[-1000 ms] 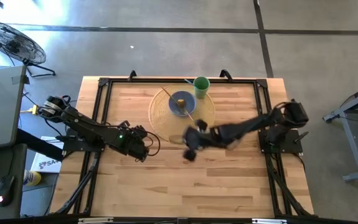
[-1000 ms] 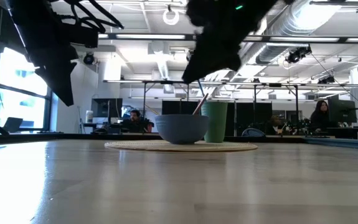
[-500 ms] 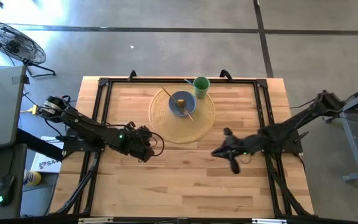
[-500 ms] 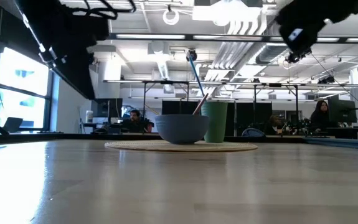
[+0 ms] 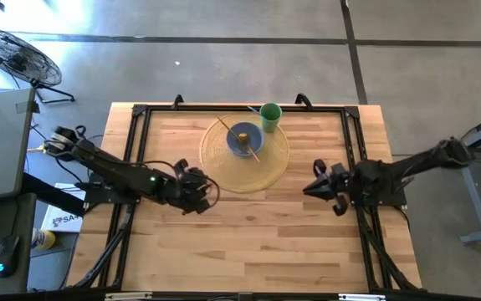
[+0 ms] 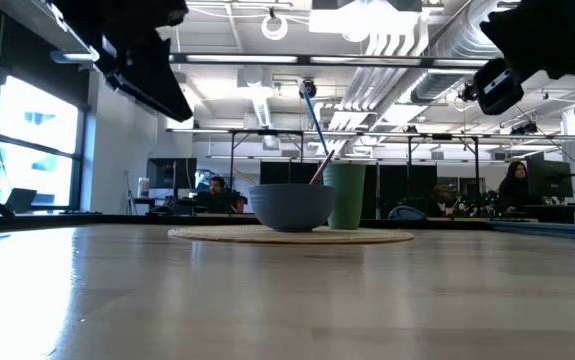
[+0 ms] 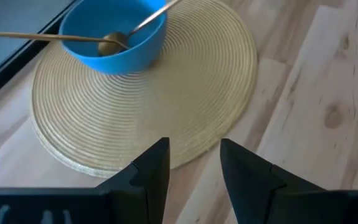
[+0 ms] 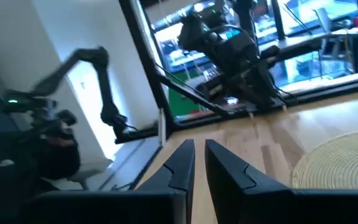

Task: Pick & Place Utensil
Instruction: Return to Home Position

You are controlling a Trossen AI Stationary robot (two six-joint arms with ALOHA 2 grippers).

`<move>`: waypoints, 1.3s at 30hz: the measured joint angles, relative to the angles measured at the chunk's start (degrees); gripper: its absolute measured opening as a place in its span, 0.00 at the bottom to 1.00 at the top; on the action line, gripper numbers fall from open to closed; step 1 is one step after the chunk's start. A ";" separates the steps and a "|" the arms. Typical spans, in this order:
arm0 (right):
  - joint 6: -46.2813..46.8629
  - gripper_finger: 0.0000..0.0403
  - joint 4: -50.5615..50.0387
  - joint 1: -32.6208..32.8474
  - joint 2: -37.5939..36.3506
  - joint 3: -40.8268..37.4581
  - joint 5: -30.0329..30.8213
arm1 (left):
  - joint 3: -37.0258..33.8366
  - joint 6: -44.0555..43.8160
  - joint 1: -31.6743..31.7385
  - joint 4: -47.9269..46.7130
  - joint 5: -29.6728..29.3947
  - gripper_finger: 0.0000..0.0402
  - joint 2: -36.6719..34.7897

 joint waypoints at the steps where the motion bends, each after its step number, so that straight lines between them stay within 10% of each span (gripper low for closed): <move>1: 0.65 0.08 -0.11 -2.53 -1.55 -0.81 -3.00 | -1.60 0.31 0.00 0.90 -0.07 0.34 -1.60; 9: -1.95 0.07 -1.50 -16.43 -11.94 -2.33 -17.80 | -15.32 13.39 0.00 19.14 8.34 0.34 -15.62; 19: -5.74 0.07 -13.00 -15.30 -14.38 -2.36 -0.59 | -28.32 21.87 0.00 30.57 12.48 0.34 -34.05; 27: -9.55 0.08 -13.46 -13.35 -21.78 -2.33 -10.06 | -36.98 23.67 0.00 31.83 12.64 0.34 -50.94; 39: -10.73 0.08 -24.43 -14.39 -29.92 -2.71 -6.21 | -47.91 28.82 0.02 31.94 18.56 0.34 -73.11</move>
